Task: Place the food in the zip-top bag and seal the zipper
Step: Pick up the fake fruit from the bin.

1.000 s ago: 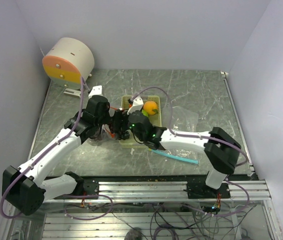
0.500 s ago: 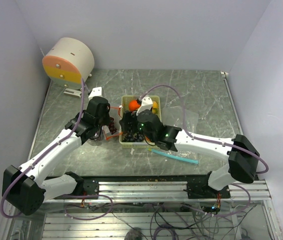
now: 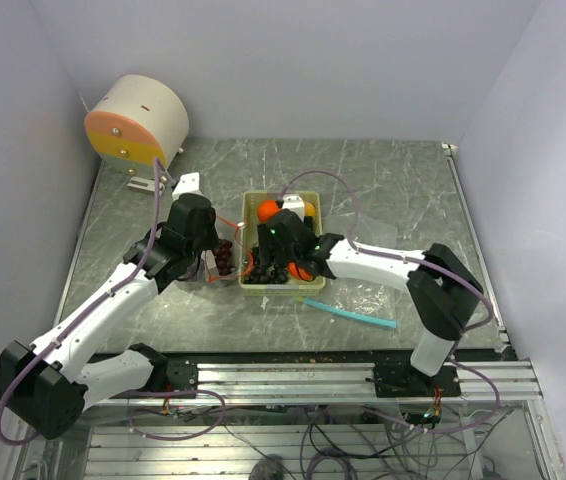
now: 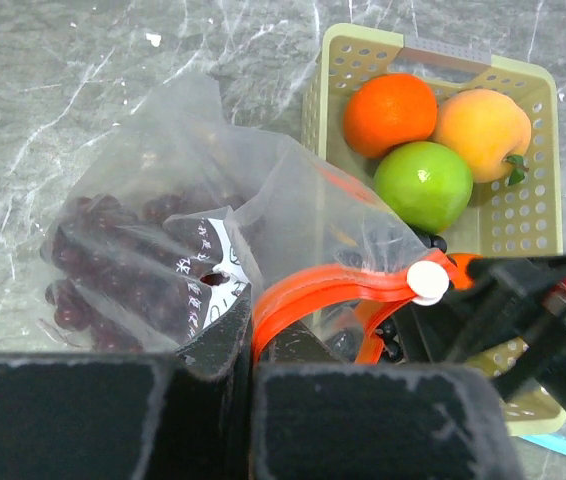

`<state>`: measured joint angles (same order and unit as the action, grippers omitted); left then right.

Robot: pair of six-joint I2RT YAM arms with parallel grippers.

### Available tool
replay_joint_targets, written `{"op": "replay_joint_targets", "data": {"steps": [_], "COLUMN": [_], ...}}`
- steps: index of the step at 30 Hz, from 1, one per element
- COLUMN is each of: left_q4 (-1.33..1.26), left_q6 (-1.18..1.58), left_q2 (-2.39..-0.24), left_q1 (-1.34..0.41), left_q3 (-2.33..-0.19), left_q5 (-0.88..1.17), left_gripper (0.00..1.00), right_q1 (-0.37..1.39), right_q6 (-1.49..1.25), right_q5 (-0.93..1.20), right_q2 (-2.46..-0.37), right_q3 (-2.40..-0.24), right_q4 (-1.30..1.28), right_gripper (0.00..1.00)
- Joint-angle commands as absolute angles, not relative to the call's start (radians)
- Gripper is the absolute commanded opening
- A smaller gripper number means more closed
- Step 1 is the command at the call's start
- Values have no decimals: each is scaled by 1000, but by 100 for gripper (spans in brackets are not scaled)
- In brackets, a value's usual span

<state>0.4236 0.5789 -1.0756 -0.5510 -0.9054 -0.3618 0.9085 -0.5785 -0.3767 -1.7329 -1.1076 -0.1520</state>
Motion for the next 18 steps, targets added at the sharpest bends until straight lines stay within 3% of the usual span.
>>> {"op": "replay_joint_targets", "data": {"steps": [1,6,8,10,11,16,18], "left_q4": [406,401,402,405,405,404,402], "left_q6": [563,559,553,549,548,548,549], "left_q2": [-1047,-1046,-1046,-1047,-1046,-1043,-1043], "left_q1": [-549,-548,-549,-549,-548,-549,-549], "left_q3": [-909,-900,-896,-893,-890,-883,-882], "left_q5": [-365,-355,-360,-368,-369,-381,-387], "left_gripper": [7,7,7,7,7,7,7], "right_q1": [903,898,898,898,899,899,901], "right_q6": [-512,-488,-497,-505,-507,-501,-496], "right_q5": [-357,-353,-344,-339,-342,-404,-432], "right_q2": [-1844,-1945,-1965,-1967,-1961,-1858,-1784], "right_q3": [-1174,-1231,-1231,-1218,-1212,-1193,-1182], "right_q4": [-138,-143,-150,-145,-143,-157,-159], "right_gripper": [88,85,79,63,49,0,0]}}
